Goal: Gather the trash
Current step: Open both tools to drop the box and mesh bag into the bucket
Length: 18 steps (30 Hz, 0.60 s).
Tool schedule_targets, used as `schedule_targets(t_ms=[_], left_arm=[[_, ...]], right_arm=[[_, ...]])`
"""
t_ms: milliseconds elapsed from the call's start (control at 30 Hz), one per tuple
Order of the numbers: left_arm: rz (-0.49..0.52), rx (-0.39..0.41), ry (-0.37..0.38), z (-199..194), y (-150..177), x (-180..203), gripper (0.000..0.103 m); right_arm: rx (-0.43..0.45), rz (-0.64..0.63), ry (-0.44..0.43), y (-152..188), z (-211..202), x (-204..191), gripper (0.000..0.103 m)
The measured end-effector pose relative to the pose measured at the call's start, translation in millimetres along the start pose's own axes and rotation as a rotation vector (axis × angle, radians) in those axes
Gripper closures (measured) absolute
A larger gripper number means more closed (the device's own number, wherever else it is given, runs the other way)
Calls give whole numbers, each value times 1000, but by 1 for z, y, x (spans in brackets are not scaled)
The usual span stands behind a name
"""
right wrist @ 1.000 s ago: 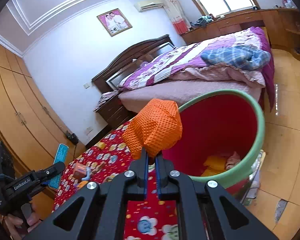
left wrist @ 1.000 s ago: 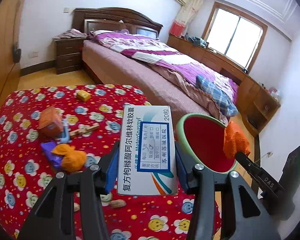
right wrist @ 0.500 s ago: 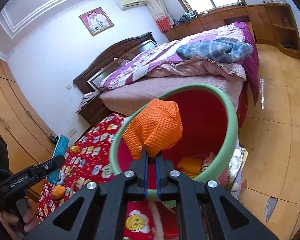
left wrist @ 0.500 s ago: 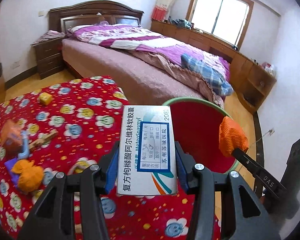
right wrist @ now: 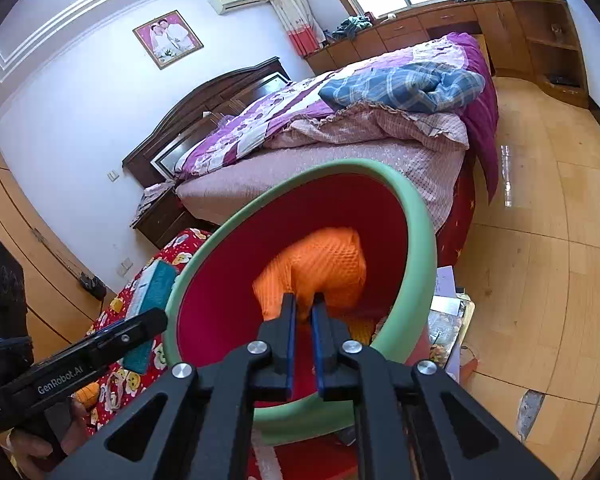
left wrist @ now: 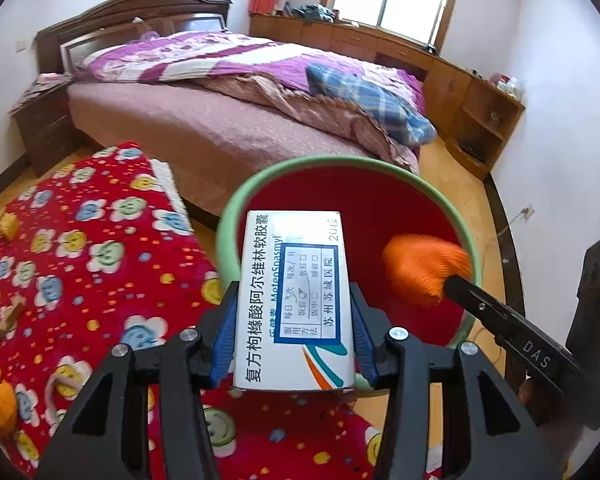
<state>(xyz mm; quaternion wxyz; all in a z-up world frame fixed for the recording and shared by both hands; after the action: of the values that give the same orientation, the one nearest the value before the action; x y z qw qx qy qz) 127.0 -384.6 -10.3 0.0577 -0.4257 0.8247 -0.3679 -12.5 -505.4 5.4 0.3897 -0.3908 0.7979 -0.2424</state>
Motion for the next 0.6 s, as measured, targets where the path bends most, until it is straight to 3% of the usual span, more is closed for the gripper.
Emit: schedule_targets(t_ms=[133,267,600], left_arm=[[7,-13,5,9,1,3,52],[29,7,-8,11,1,6,40],[-15,2,18,4,2,3,40]], right_arm=[[-2,25,-12,0,4,5,91],[5,36,-17,1,6,8,84],[15,19,-26,3,5,3,69]])
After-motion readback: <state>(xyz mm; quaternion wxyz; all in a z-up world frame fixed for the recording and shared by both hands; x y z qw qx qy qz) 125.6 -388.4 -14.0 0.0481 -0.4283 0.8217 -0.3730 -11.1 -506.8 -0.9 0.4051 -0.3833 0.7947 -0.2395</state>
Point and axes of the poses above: each gripper's, at about its wrist camera, not at the fingertips, and z roughly the way its jaws point, x to its right, y to its underside, the point moved 7 cm from there along z, roughly the way its jaws point, and after that the axes turned 4 degrees about -z, right-handed, at the moved point
